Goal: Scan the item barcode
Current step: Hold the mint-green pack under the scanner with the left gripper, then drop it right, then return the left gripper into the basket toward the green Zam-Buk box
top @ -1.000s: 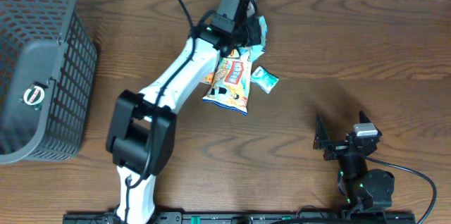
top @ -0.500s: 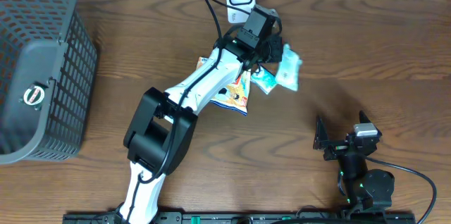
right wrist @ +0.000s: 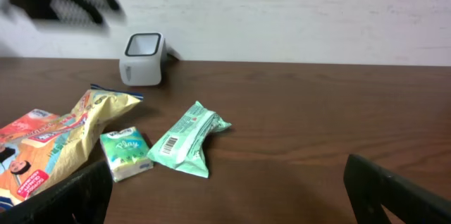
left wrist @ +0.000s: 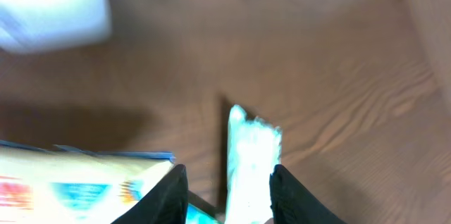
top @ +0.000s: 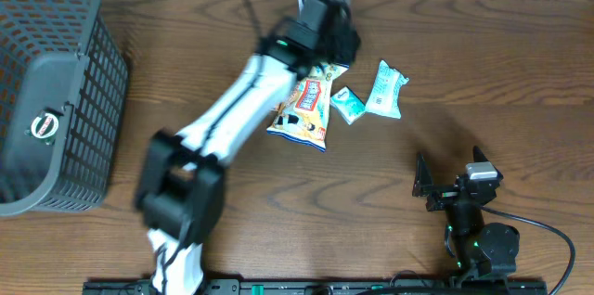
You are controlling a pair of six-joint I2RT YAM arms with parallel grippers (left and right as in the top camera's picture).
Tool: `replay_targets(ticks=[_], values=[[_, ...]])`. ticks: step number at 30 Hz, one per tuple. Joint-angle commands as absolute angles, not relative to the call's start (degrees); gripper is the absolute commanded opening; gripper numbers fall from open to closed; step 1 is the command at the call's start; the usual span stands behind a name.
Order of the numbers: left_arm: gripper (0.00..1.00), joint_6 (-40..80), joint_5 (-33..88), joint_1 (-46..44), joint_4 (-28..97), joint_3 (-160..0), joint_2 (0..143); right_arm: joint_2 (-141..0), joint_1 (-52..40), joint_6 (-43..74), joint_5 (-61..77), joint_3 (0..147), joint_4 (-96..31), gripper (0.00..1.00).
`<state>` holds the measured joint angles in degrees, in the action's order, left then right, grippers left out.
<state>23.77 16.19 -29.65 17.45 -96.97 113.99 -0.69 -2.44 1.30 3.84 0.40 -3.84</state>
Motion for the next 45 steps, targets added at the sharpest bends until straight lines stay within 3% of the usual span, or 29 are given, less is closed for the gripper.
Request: replay_targets(ticks=[1, 3, 6, 9, 12, 18, 21, 27, 38, 45], values=[[0.47, 19.00, 15.97, -24.47, 17.04, -97.51, 102.59, -0.38, -2.33, 2.09, 3.79, 0.36, -4.10, 0.99], [0.49, 17.37, 15.68, -20.64, 17.02, -97.51, 98.13, -0.38, -2.33, 2.09, 3.79, 0.36, -4.10, 0.99], [0.59, 15.22, 12.29, -13.10, 17.28, -97.51, 92.16, -0.38, -2.33, 2.09, 3.79, 0.36, -4.10, 0.99], [0.60, 15.27, 5.91, -4.16, 17.56, -97.51, 87.74, -0.38, -2.33, 2.09, 3.79, 0.36, -4.10, 0.99], [0.71, 15.27, 2.87, 5.74, 18.74, -97.51, 85.10, -0.38, -2.33, 2.11, 3.79, 0.36, -4.10, 0.99], [0.73, 15.53, 2.90, 23.59, 27.33, -97.49, 85.58, -0.38, -2.33, 2.11, 3.79, 0.36, -4.10, 0.99], [0.98, 16.53, 2.96, 29.82, 32.67, -97.41, 87.46, -0.38, -2.33, 2.09, 3.79, 0.36, -4.10, 0.99], [0.98, 18.92, 2.92, 36.36, 42.19, -97.36, 91.55, -0.38, -2.33, 2.11, 3.79, 0.36, -4.10, 0.99], [0.98, 18.02, 2.59, 38.20, 49.28, -97.30, 104.12, -0.38, -2.33, 2.09, 3.79, 0.36, -4.10, 0.99], [0.98, 21.23, -10.44, 38.20, 49.71, -97.30, 109.36, -0.38, -2.33, 2.09, 3.79, 0.36, -4.10, 0.99]])
